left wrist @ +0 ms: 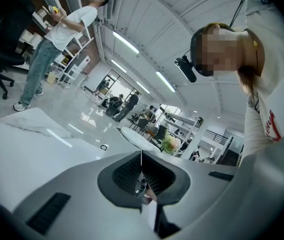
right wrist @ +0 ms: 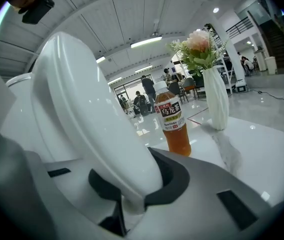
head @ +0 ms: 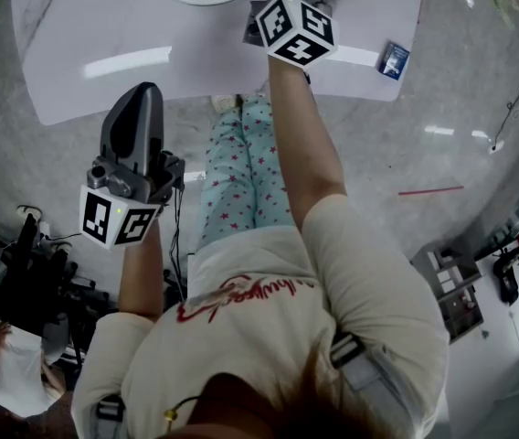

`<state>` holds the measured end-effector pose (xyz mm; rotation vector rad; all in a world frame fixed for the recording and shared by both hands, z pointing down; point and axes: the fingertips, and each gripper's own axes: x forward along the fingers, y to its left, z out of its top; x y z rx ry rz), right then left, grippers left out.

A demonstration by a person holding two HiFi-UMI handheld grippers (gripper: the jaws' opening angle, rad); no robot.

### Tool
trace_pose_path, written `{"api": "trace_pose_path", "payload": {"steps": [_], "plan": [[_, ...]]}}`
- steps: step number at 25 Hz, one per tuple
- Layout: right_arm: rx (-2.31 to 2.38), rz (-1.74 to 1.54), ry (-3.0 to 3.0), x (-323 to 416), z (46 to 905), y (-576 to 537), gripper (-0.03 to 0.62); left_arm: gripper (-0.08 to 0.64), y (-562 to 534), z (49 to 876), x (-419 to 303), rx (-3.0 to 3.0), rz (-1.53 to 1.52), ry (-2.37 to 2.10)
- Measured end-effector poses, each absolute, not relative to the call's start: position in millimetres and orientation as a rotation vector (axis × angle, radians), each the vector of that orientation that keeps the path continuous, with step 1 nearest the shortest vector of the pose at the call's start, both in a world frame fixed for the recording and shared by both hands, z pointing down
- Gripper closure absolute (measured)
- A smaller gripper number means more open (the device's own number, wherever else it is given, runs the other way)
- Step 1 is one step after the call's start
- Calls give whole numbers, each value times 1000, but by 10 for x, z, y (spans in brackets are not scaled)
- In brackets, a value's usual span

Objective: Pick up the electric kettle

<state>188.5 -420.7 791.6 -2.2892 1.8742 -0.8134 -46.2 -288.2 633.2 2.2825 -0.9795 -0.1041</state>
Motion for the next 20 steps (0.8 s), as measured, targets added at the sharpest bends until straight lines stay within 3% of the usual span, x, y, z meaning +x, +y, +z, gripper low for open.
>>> {"api": "trace_pose_path", "payload": {"steps": [9, 20], "plan": [[-2232, -849, 1801, 1969, 7781, -4169, 534, 546, -2897, 6223, -502, 2277, -133, -998], [-2167, -803, 1874, 1843, 7003, -4095, 534, 548, -2862, 5748, -573, 2324, -186, -1032]]}}
